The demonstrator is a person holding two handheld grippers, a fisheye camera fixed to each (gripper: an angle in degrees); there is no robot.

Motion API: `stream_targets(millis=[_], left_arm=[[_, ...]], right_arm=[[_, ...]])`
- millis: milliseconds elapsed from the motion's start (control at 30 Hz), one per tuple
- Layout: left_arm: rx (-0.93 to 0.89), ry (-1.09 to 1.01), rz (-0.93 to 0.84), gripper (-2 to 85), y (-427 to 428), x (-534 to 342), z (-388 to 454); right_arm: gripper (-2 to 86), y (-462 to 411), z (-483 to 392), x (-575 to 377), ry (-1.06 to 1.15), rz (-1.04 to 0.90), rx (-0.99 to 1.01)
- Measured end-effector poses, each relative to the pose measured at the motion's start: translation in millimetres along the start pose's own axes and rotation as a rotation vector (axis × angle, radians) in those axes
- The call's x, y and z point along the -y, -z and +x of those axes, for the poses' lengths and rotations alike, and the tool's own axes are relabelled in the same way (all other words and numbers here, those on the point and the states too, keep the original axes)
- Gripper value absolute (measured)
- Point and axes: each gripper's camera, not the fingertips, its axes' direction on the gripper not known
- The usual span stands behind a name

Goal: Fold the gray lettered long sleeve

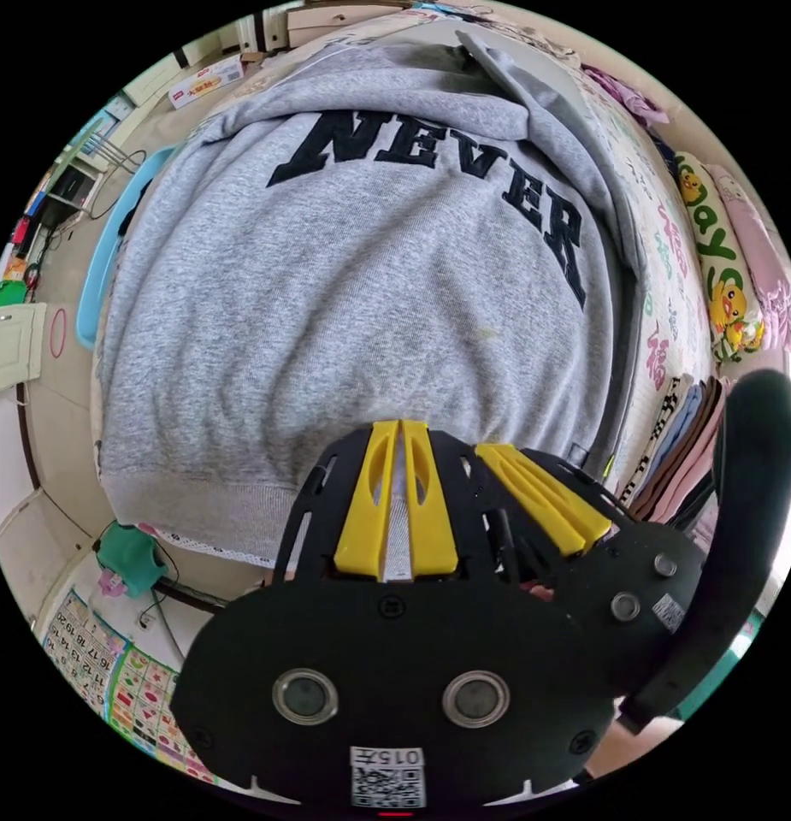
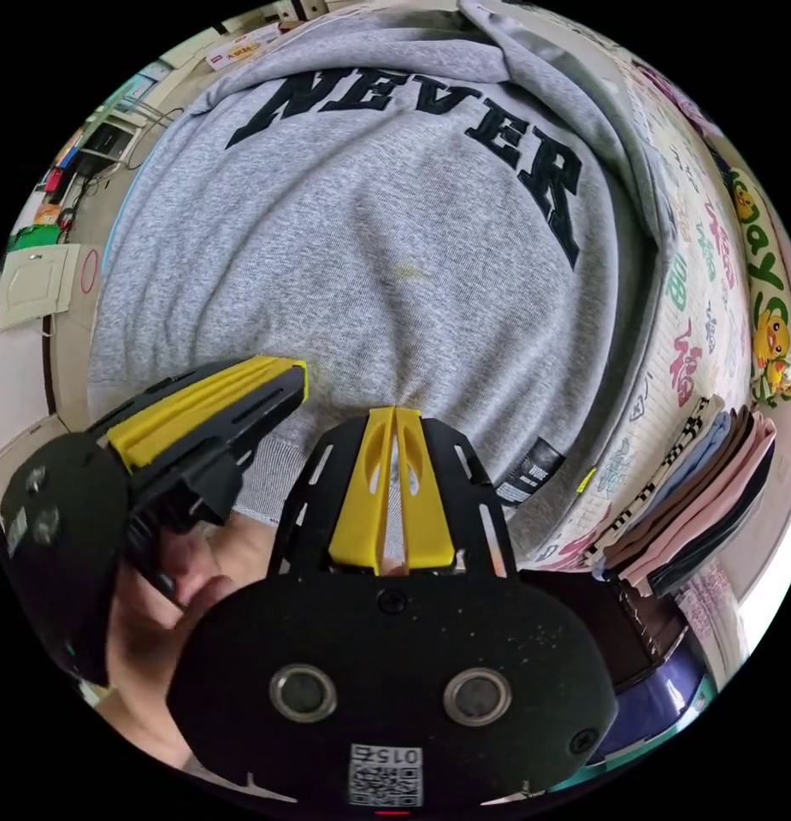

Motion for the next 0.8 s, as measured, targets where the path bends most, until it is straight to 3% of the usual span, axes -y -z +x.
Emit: stream_targets(millis=[333,467,700,800], left_arm=[[-0.192,-0.009,-0.077,0.1,-5,14,-39],[-0.178,-0.056,-0.053,0.0,-4,12,-37],[-0.141,-0.107,0.046,-0.3,1,0,-34],[-0.126,-0.18,0.08,-0.5,4,-3,-29]], right_arm=[[-1.0,-76,4,-11,0.172,0.081,-0.041],[-1.0,-107,22,-14,0.16,0.113,0.024],[-0.9,-187,103,-9,-0.016,0.12,0.441],[-0.9,-224,122,4,-0.149,0.039,0.617]])
